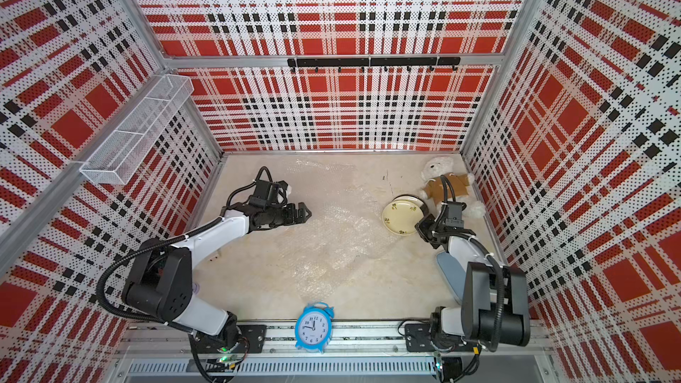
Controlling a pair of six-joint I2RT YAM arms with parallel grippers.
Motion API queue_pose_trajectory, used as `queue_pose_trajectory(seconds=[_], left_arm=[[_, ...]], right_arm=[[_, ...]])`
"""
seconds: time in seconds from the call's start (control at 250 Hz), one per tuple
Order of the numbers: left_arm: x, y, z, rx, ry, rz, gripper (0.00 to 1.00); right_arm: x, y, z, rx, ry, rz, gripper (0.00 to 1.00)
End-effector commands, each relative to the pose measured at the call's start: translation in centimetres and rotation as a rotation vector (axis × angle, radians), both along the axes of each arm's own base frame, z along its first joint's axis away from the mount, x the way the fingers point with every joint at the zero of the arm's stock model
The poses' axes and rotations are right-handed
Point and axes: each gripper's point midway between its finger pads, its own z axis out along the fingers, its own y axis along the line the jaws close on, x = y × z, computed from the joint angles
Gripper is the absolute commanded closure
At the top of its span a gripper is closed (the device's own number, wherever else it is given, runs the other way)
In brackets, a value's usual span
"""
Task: Unpack dinner plates from bubble wrap
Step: Place the plate on the plate, then pick up the bubble wrap from the center of the board.
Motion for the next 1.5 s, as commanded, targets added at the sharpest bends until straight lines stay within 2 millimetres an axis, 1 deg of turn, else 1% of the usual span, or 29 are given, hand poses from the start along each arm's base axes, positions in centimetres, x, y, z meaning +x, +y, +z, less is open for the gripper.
queue_pose_trajectory(seconds=[0.0,0.04,0.128,0.204,0.32,0.452,0.616,0.696,0.832,0.84,0.852,0.936,1.016,1.072,1.108,1.157,1.169,1.193,1.205,1.253,1.373,1.497], left_arm=[[0.0,0.1,0.9,-0.014,-0.031,0.004,0.01],[0.0,0.2,0.9,-0.014,-0.030,0.005,0.01],[0.0,0.1,0.8,-0.015,-0.029,0.005,0.01],[0.0,0.1,0.8,-0.015,-0.028,0.004,0.01],[0.1,0.1,0.9,-0.016,-0.029,0.005,0.01],[0.0,0.2,0.9,-0.015,-0.030,0.007,0.01],[-0.2,0.5,1.0,-0.010,-0.024,0.023,0.01],[-0.5,1.3,1.0,0.017,-0.011,0.060,0.01],[-1.8,3.0,1.1,0.059,0.026,0.132,0.01],[-1.7,3.8,1.1,0.060,0.028,0.158,0.01],[-1.7,4.2,1.1,0.060,0.031,0.172,0.01],[-2.8,5.4,1.0,0.038,0.060,0.237,0.01],[-4.0,6.2,0.6,0.013,0.091,0.293,0.01],[-4.9,6.9,0.3,0.006,0.115,0.333,0.01],[-5.5,7.3,0.1,-0.001,0.129,0.363,0.00],[-6.1,7.3,0.1,-0.037,0.132,0.365,0.01],[-6.1,7.2,0.2,-0.049,0.130,0.362,0.01],[-6.5,7.2,0.1,-0.066,0.134,0.364,0.01],[-6.6,7.3,0.0,-0.073,0.137,0.366,0.01],[-7.2,7.3,-0.2,-0.111,0.139,0.375,0.01],[-8.8,6.3,-1.1,-0.215,0.164,0.361,0.01],[-10.5,5.4,-2.2,-0.245,0.200,0.338,0.00]], right_arm=[[1.4,-0.4,0.9,-0.017,-0.065,-0.003,0.90],[1.4,-0.5,0.8,-0.021,-0.063,-0.008,0.86],[1.2,-0.7,0.7,-0.030,-0.061,-0.014,0.82],[1.1,-0.7,0.7,-0.033,-0.058,-0.015,0.76],[0.9,-1.0,1.2,-0.046,-0.066,-0.025,0.74],[0.6,-1.2,3.1,-0.067,-0.100,-0.027,0.73],[0.1,-1.7,6.6,-0.134,-0.162,-0.014,0.69],[-0.1,-1.8,8.0,-0.169,-0.192,0.010,0.65],[-0.3,-1.2,9.1,-0.180,-0.225,0.060,0.59],[-0.3,-1.2,9.1,-0.179,-0.227,0.062,0.59],[-0.3,-1.1,9.2,-0.178,-0.232,0.064,0.58],[-0.4,-0.4,9.4,-0.172,-0.262,0.084,0.54],[-0.2,1.2,9.3,-0.171,-0.277,0.135,0.48],[0.0,2.6,9.1,-0.183,-0.275,0.178,0.38],[0.2,3.5,9.2,-0.190,-0.282,0.207,0.33],[0.5,4.7,9.2,-0.194,-0.295,0.241,0.27],[0.6,5.0,9.2,-0.194,-0.297,0.249,0.21],[0.8,5.7,9.2,-0.188,-0.303,0.263,0.04],[0.9,6.0,9.2,-0.185,-0.306,0.272,0.00],[1.3,7.6,9.1,-0.167,-0.315,0.318,0.00],[2.1,11.2,7.9,-0.173,-0.293,0.413,0.00],[2.6,14.7,6.3,-0.142,-0.265,0.507,0.00]])
